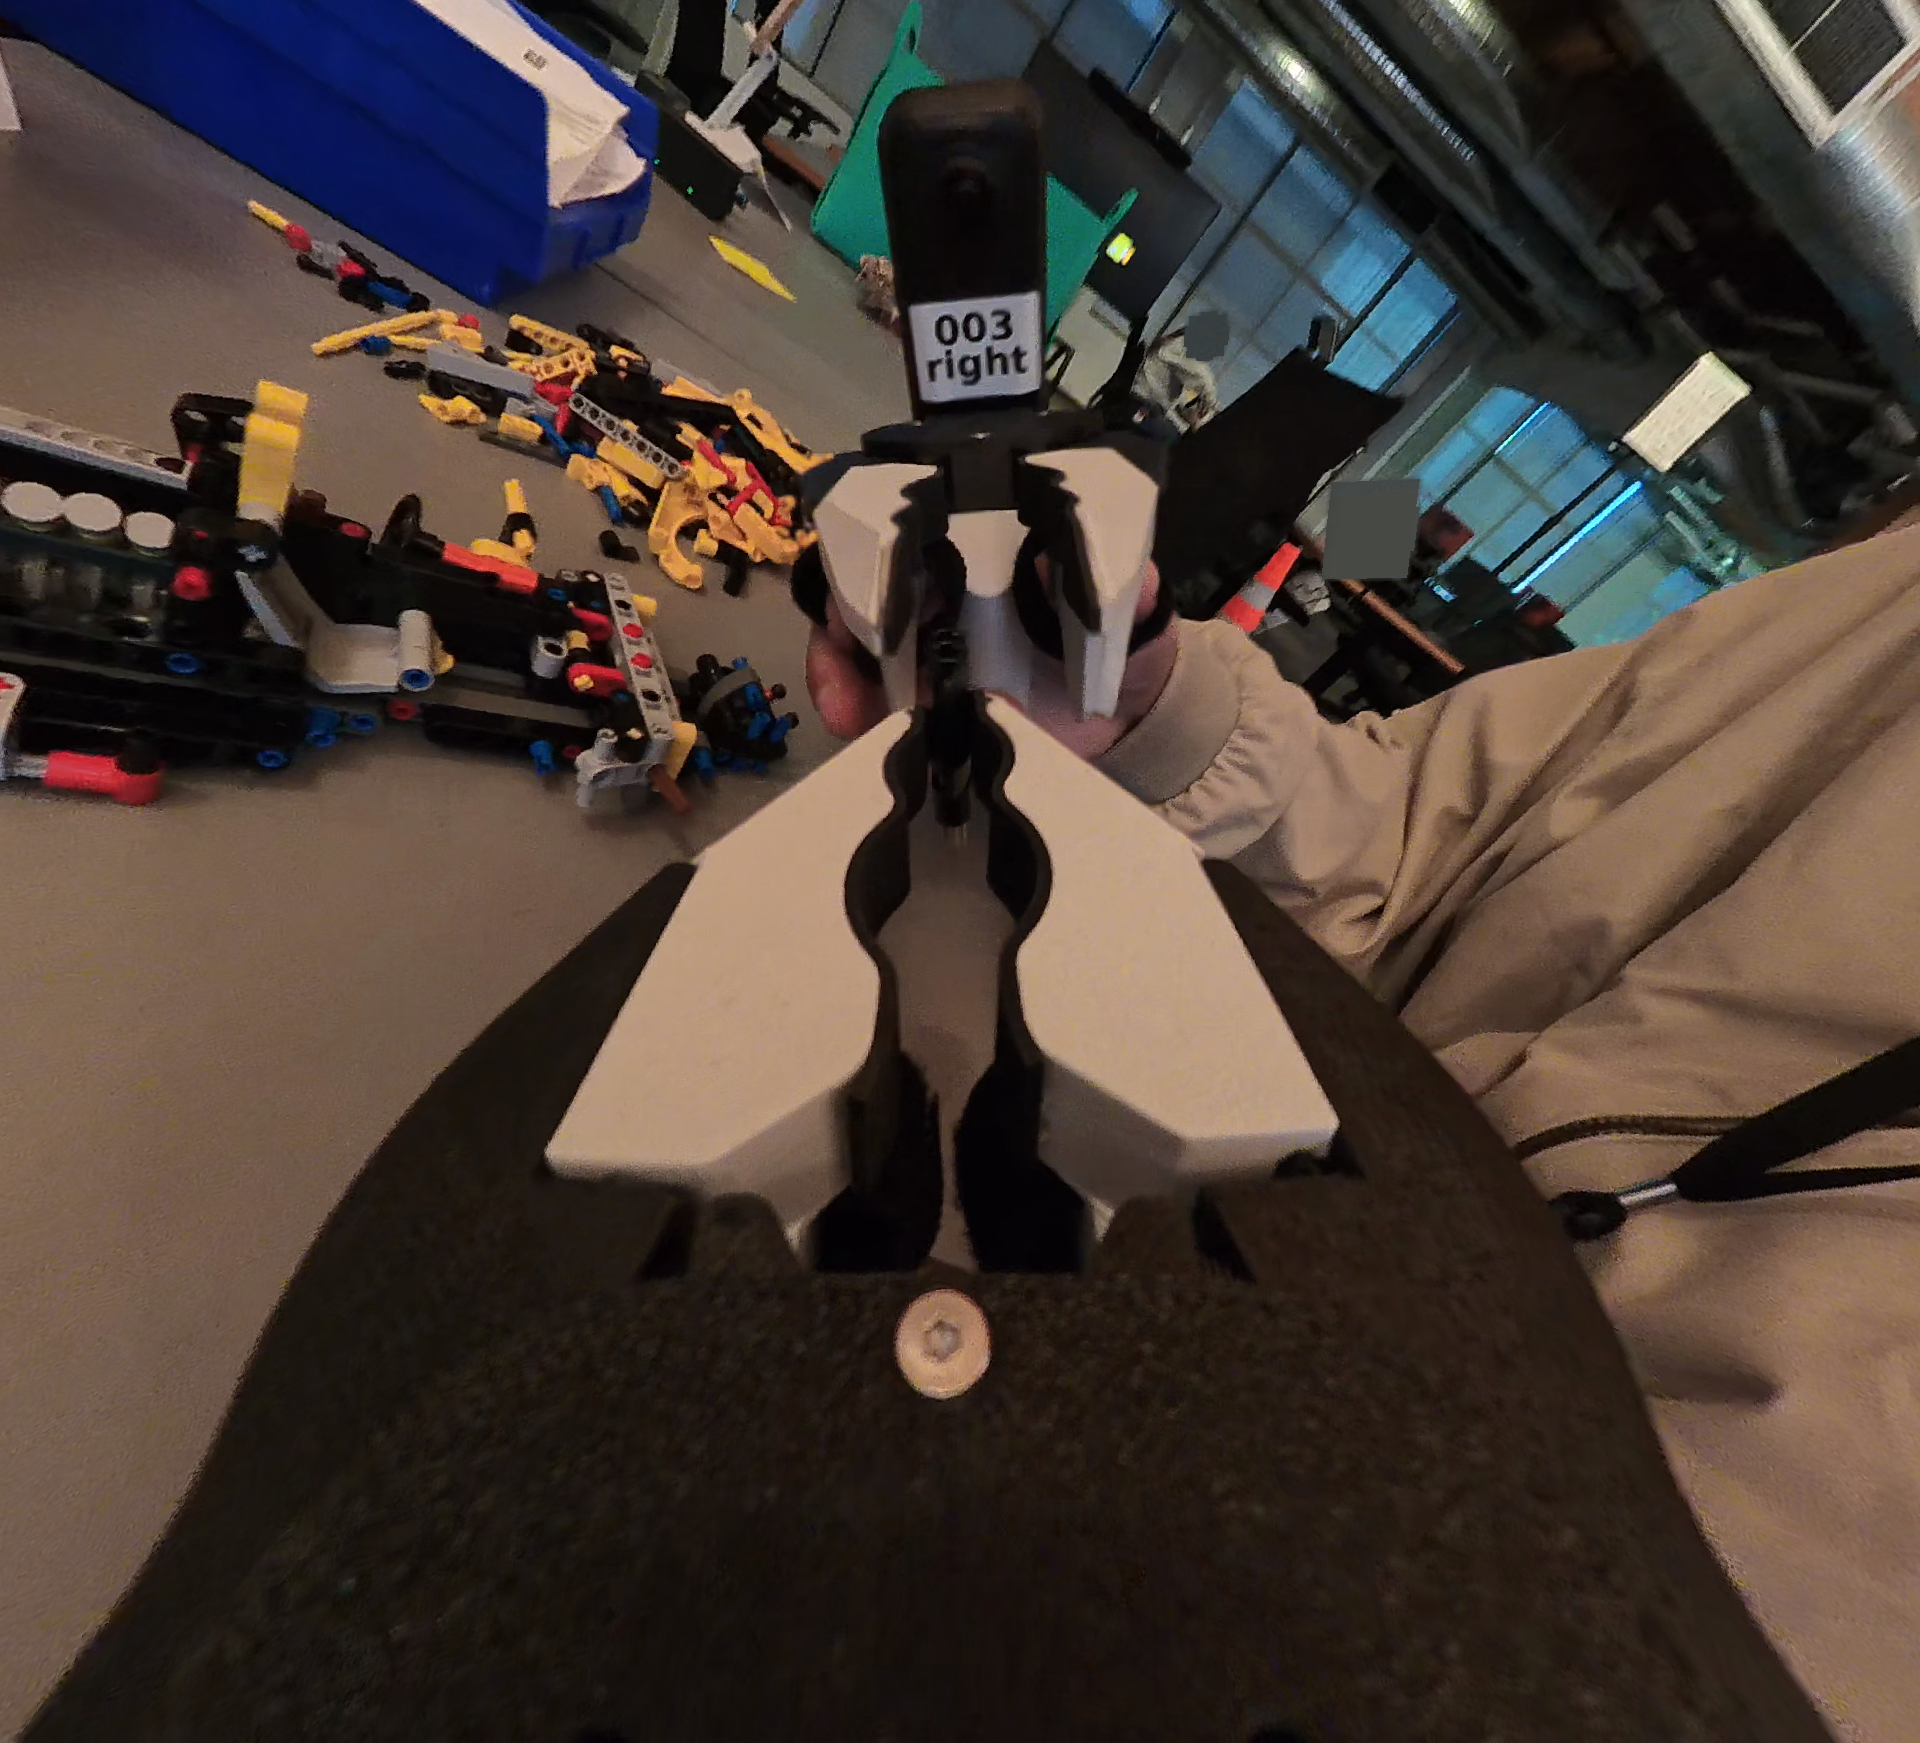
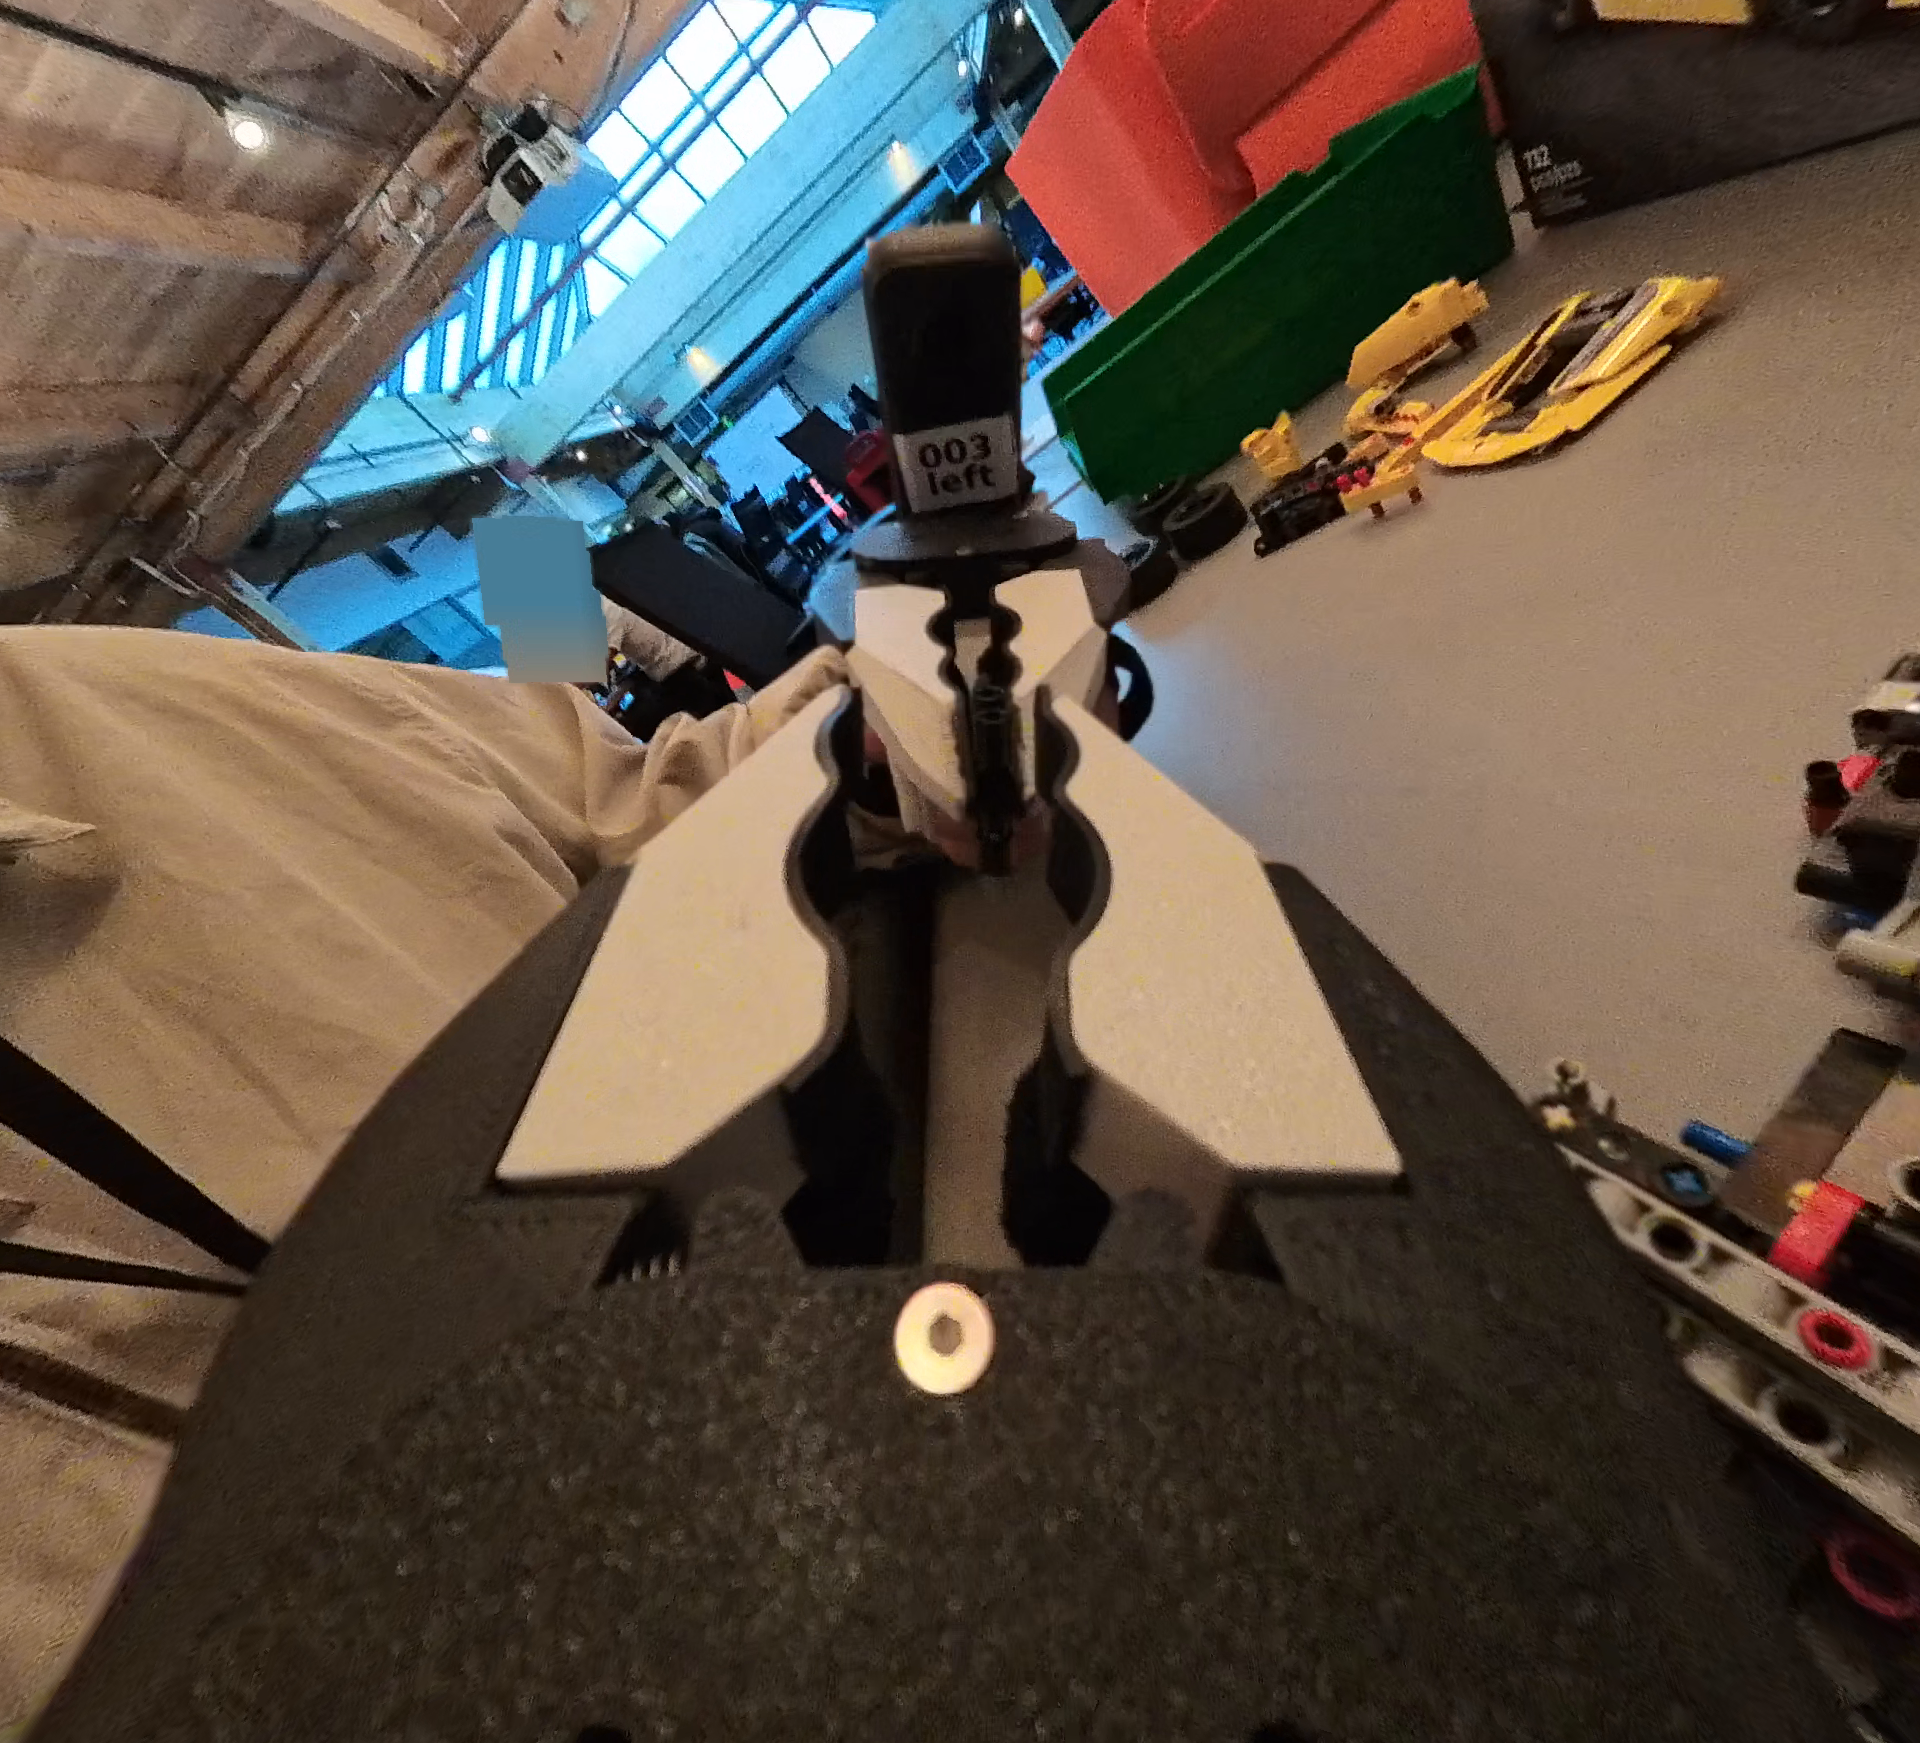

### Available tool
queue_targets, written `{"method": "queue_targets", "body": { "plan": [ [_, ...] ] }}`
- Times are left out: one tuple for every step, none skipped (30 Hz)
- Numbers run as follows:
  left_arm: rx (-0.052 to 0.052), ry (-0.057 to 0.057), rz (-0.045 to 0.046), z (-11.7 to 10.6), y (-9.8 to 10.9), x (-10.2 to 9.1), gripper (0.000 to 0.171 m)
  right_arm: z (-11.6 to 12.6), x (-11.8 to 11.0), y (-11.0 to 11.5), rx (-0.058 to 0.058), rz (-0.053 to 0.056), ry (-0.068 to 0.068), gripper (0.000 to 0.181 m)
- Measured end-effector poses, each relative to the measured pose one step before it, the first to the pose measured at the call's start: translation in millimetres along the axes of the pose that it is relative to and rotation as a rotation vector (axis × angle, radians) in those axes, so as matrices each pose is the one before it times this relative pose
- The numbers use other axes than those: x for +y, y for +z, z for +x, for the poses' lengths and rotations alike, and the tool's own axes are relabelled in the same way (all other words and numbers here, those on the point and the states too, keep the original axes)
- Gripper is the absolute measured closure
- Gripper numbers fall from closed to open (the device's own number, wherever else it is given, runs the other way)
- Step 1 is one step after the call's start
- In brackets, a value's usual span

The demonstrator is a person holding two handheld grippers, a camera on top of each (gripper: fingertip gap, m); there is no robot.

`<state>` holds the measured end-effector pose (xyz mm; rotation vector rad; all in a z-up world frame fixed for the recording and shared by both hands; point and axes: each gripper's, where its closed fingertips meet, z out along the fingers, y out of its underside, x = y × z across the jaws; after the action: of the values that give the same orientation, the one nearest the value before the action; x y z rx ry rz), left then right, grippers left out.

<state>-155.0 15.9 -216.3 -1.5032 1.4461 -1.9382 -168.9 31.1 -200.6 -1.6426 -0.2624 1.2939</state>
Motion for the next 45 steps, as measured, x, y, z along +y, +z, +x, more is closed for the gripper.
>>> {"method": "queue_targets", "body": {
  "plan": [
    [0.0010, 0.0020, -0.01131, 0.72, 1.83, 2.02, 0.165, 2.06, 6.55, 1.68, 0.0165, -0.0425, -0.0117, 0.155],
    [0.0093, -0.0045, -0.00539, 1.74, 1.23, 1.08, 0.165, 1.74, 4.53, 1.44, 0.0135, -0.0293, -0.0126, 0.161],
    [0.0030, -0.0022, 0.00065, 0.76, 0.35, 0.13, 0.165, 0.65, -0.99, -0.66, 0.0051, 0.0068, -0.0077, 0.167],
    [0.0019, 0.0001, -0.00112, 0.57, -0.01, 0.24, 0.165, -1.05, -0.21, -1.00, -0.0091, 0.0009, 0.0062, 0.173],
    [0.0078, -0.0016, -0.00707, 1.46, 0.44, 1.22, 0.165, -0.53, 1.40, -0.76, -0.0100, -0.0096, 0.0125, 0.174],
    [0.0052, 0.0008, -0.00382, 1.44, 0.84, 1.10, 0.165, -1.00, 1.40, -0.84, -0.0157, -0.0093, 0.0201, 0.175],
    [0.0001, 0.0028, 0.00367, 0.84, 0.97, -0.11, 0.165, -1.13, 0.22, -1.03, -0.0163, -0.0033, 0.0215, 0.175],
    [-0.0054, 0.0036, 0.01012, 0.07, 0.78, -1.42, 0.165, 0.03, -1.44, -1.23, -0.0064, 0.0060, 0.0125, 0.175],
    [0.0000, 0.0076, 0.01003, 0.76, 0.37, -1.49, 0.164, 0.43, -3.92, -1.95, -0.0007, 0.0262, 0.0109, 0.175],
    [0.0063, 0.0046, 0.00238, 1.05, 0.26, -0.13, 0.158, 1.12, -7.64, -4.17, -0.0007, 0.0525, 0.0166, 0.175],
    [0.0042, -0.0029, -0.00256, 0.40, 0.45, 0.67, 0.156, 0.95, -7.71, -4.71, -0.0029, 0.0470, 0.0162, 0.176],
    [-0.0045, -0.0023, 0.00426, -0.88, 0.28, -0.38, 0.156, -0.03, -3.32, -2.78, 0.0005, 0.0153, 0.0025, 0.176],
    [-0.0143, 0.0030, 0.01696, -1.95, -0.19, -2.51, 0.158, 0.11, 0.90, -0.53, 0.0067, -0.0092, -0.0073, 0.176],
    [-0.0083, 0.0059, 0.01429, -1.41, -0.19, -2.22, 0.163, -0.67, 0.13, 0.68, 0.0010, 0.0024, -0.0030, 0.176],
    [0.0025, -0.0032, 0.00246, -0.32, 0.16, -0.45, 0.164, -0.25, -0.15, 0.97, -0.0031, 0.0055, 0.0038, 0.176],
    [0.0060, -0.0145, 0.00229, -0.42, 0.29, -0.39, 0.164, 0.76, -0.25, 0.74, 0.0043, 0.0041, 0.0023, 0.176],
    [0.0043, -0.0118, 0.00582, -0.43, 0.01, -0.98, 0.164, 0.37, -1.62, -0.42, 0.0051, 0.0124, -0.0020, 0.176],
    [0.0036, -0.0020, 0.00435, 0.28, -0.04, -0.74, 0.164, -1.31, -1.17, 0.65, -0.0037, 0.0088, -0.0022, 0.176],
    [-0.0003, 0.0036, -0.00104, 0.27, 0.38, 0.29, 0.163, -0.54, -1.15, 0.46, -0.0010, 0.0107, -0.0002, 0.176],
    [-0.0046, 0.0043, -0.00557, -0.20, 0.96, 0.92, 0.162, -0.12, -0.40, 1.99, 0.0024, 0.0107, -0.0004, 0.176],
    [-0.0027, 0.0023, -0.00489, 0.01, 1.18, 0.92, 0.160, -0.71, 0.55, 1.58, -0.0060, 0.0036, 0.0050, 0.176],
    [0.0028, 0.0014, -0.00184, 0.92, 1.17, 0.42, 0.161, -0.13, 0.43, 1.90, -0.0019, 0.0027, 0.0040, 0.176],
    [-0.0040, 0.0040, 0.00345, 0.09, 0.48, -0.46, 0.164, -0.45, -0.52, 1.46, -0.0028, 0.0078, 0.0014, 0.176],
    [-0.0203, 0.0074, 0.00922, -2.13, -0.22, -1.43, 0.165, 0.84, -2.14, 0.05, 0.0048, 0.0180, 0.0047, 0.176],
    [-0.0175, 0.0054, 0.00434, -1.91, -0.14, -0.73, 0.165, 1.66, -1.42, -0.18, 0.0105, 0.0129, 0.0004, 0.175],
    [-0.0036, -0.0032, -0.00107, -0.47, -0.08, 0.03, 0.165, 0.07, 0.68, 0.62, 0.0012, 0.0009, -0.0002, 0.174],
    [0.0104, -0.0103, 0.00569, 1.26, -0.59, -1.14, 0.165, -1.22, 1.57, 2.07, -0.0127, 0.0007, 0.0057, 0.163],
    [0.0138, -0.0147, 0.01256, 1.60, -1.04, -2.18, 0.165, 0.35, 2.56, 2.70, -0.0069, -0.0040, 0.0167, 0.154],
    [0.0024, -0.0119, 0.01492, -0.41, -1.19, -2.47, 0.165, -2.15, 3.81, 1.86, -0.0170, -0.0124, 0.0081, 0.159],
    [0.0071, -0.0075, 0.01057, 0.40, -1.07, -1.58, 0.165, -1.20, 3.04, 1.21, -0.0018, -0.0153, -0.0006, 0.170],
    [0.0142, -0.0048, 0.00490, 1.56, -0.52, -0.41, 0.165, 1.40, -0.53, -0.99, 0.0224, -0.0015, -0.0212, 0.176],
    [0.0085, 0.0050, 0.01126, 1.12, -0.55, -0.70, 0.165, -0.77, -0.14, 0.81, 0.0130, -0.0008, -0.0292, 0.175],
    [0.0080, 0.0119, 0.01402, 1.62, -0.30, -0.62, 0.165, -1.99, -0.70, 0.65, 0.0012, 0.0006, -0.0239, 0.175],
    [-0.0073, 0.0127, 0.00816, -0.26, 0.08, -0.04, 0.165, -0.18, -0.43, 0.30, 0.0091, -0.0007, -0.0153, 0.176],
    [-0.0161, 0.0190, 0.00214, -0.89, 0.16, 0.41, 0.165, 0.80, -0.66, -0.24, 0.0067, 0.0010, -0.0013, 0.176],
    [-0.0134, 0.0210, -0.00073, -0.26, 0.54, 0.23, 0.164, -0.48, -0.82, -0.64, -0.0190, 0.0065, 0.0315, 0.176],
    [-0.0080, 0.0077, -0.00081, -0.34, 0.95, -0.17, 0.164, 0.70, -0.82, -1.08, -0.0070, 0.0090, 0.0148, 0.176],
    [0.0064, -0.0087, 0.00629, 0.94, 1.07, -1.43, 0.164, -0.63, -2.28, -1.06, -0.0037, 0.0168, -0.0054, 0.176],
    [0.0083, -0.0059, 0.00803, 1.14, 0.90, -2.21, 0.164, -1.85, -2.76, -0.38, -0.0009, 0.0195, -0.0161, 0.176],
    [-0.0098, 0.0144, -0.02694, -0.78, 1.59, 3.53, 0.164, -0.42, -3.33, -0.67, 0.0121, 0.0160, -0.0126, 0.176],
    [-0.0238, 0.0311, -0.09872, -2.74, 3.47, 18.94, 0.165, -10.57, -29.87, -11.90, -0.0758, 0.1944, 0.0137, 0.175],
    [-0.0184, 0.0151, -0.09937, -1.06, 5.01, 23.87, 0.165, -10.52, -55.68, -31.40, -0.1123, 0.3174, 0.0501, 0.175],
    [0.0058, -0.0120, -0.00006, 3.51, 1.11, 5.60, 0.165, 7.77, -47.94, -24.33, 0.0202, 0.1833, 0.0444, 0.176],
    [0.0100, -0.0077, 0.06788, 2.27, -5.30, -11.70, 0.165, 12.67, -20.31, -12.28, 0.0692, -0.0204, -0.0353, 0.176],
    [0.0046, -0.0111, 0.07244, -1.61, -6.54, -15.56, 0.165, 7.65, -5.05, -4.68, 0.0538, -0.0557, -0.0237, 0.176]
  ]
}}
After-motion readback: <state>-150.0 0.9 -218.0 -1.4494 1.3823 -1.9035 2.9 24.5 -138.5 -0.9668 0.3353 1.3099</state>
